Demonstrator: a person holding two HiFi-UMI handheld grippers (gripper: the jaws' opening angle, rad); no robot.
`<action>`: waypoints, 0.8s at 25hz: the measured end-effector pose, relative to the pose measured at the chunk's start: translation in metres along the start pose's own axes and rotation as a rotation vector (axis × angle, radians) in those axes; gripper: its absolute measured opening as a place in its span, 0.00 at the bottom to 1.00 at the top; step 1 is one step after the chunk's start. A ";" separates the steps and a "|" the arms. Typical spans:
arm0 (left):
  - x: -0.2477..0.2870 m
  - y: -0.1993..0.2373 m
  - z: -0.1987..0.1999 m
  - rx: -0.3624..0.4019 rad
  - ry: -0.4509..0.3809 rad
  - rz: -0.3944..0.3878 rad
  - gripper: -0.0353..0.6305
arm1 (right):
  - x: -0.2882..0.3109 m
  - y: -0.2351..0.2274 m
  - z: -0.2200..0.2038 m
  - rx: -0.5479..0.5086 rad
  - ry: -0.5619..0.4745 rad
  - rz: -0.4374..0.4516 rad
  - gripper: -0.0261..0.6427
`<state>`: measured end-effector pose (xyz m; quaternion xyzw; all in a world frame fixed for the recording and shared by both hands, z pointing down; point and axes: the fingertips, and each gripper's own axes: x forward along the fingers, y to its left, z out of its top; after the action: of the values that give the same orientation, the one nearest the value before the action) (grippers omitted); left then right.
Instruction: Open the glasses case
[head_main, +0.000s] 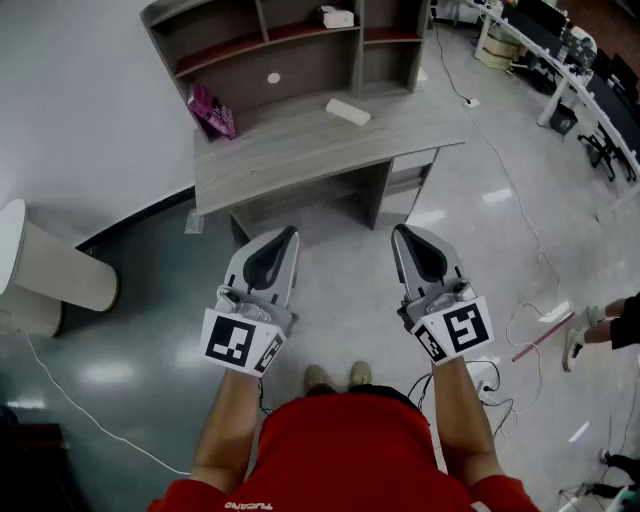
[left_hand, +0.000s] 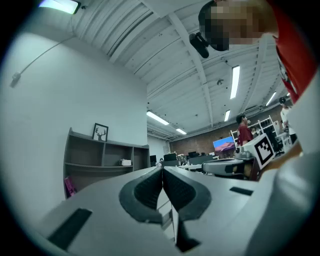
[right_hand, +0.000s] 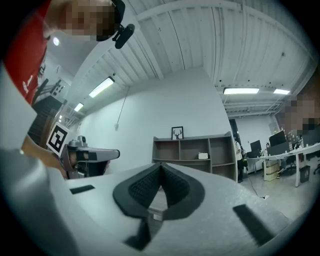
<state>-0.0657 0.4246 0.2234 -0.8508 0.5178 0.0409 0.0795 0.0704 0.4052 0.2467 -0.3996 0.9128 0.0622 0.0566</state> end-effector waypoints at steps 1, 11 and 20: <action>0.002 -0.001 0.000 0.001 0.000 0.001 0.07 | 0.000 -0.001 0.001 0.004 -0.005 0.005 0.04; 0.025 -0.016 -0.003 0.013 0.010 0.020 0.07 | -0.008 -0.026 -0.002 0.032 -0.020 0.032 0.04; 0.068 -0.036 -0.031 0.030 0.064 0.026 0.07 | -0.005 -0.067 -0.023 0.058 -0.020 0.062 0.04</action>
<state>-0.0030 0.3759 0.2466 -0.8436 0.5316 0.0070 0.0752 0.1222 0.3602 0.2655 -0.3687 0.9256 0.0414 0.0753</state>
